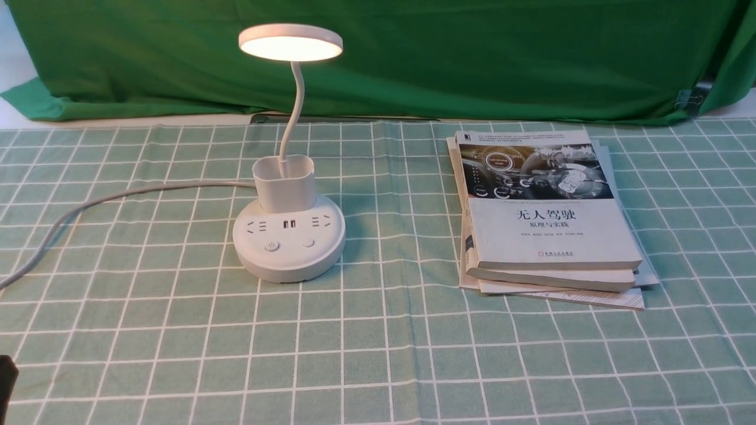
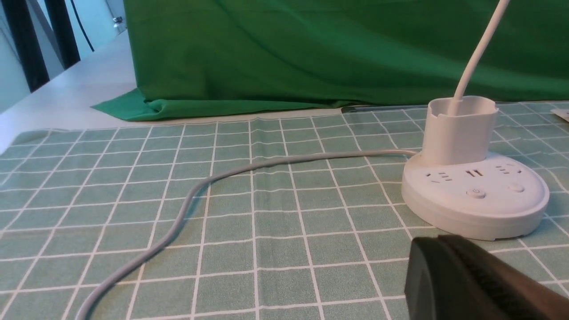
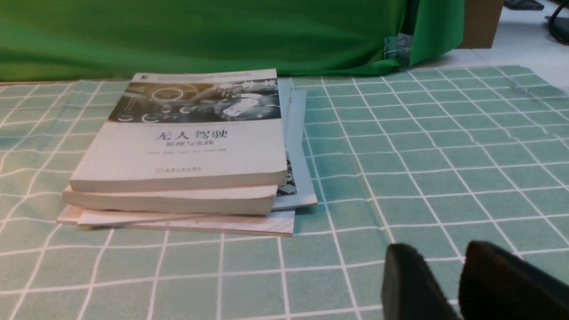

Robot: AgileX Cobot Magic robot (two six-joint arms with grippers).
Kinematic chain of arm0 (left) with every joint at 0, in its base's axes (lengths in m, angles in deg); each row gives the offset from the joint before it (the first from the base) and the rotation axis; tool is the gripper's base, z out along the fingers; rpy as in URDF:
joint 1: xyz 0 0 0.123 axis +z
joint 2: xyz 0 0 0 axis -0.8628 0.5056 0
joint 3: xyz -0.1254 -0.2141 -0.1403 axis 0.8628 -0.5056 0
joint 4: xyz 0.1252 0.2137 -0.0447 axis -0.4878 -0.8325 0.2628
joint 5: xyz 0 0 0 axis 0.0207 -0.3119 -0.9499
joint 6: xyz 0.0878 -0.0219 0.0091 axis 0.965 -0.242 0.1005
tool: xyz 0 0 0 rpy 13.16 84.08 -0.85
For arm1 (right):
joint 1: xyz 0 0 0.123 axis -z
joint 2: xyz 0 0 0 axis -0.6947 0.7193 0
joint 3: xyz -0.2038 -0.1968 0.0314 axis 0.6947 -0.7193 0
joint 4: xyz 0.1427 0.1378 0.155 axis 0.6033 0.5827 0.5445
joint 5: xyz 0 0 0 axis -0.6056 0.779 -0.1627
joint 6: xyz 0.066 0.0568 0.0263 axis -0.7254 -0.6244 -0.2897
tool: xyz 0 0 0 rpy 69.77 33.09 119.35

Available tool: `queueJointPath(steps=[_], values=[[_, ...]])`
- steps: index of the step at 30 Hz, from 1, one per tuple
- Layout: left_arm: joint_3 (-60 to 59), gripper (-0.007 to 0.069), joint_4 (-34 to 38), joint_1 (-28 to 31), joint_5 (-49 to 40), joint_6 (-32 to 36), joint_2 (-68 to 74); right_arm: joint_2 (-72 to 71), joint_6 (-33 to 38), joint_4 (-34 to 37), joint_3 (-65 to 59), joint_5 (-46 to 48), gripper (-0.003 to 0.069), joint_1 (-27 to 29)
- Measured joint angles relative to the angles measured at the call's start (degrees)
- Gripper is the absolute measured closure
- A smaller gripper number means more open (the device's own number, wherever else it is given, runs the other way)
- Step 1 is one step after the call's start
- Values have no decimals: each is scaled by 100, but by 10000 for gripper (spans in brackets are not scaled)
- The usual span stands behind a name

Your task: Turn on the table lamp.

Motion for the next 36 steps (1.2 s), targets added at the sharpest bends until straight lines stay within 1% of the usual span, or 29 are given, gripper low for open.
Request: queueJointPath(steps=[6, 9, 14, 17, 36], values=[[0, 623, -133, 0, -426, 0, 0, 0, 0, 0, 0, 0, 418, 0], [0, 623, -213, 0, -436, 0, 0, 0, 0, 0, 0, 0, 418, 0], [0, 623, -625, 0, -430, 0, 0, 0, 0, 0, 0, -9, 418, 0], [0, 623, -691, 0, -430, 0, 0, 0, 0, 0, 0, -3, 418, 0], [0, 623, -722, 0, -430, 7, 0, 0, 0, 0, 0, -3, 418, 0]])
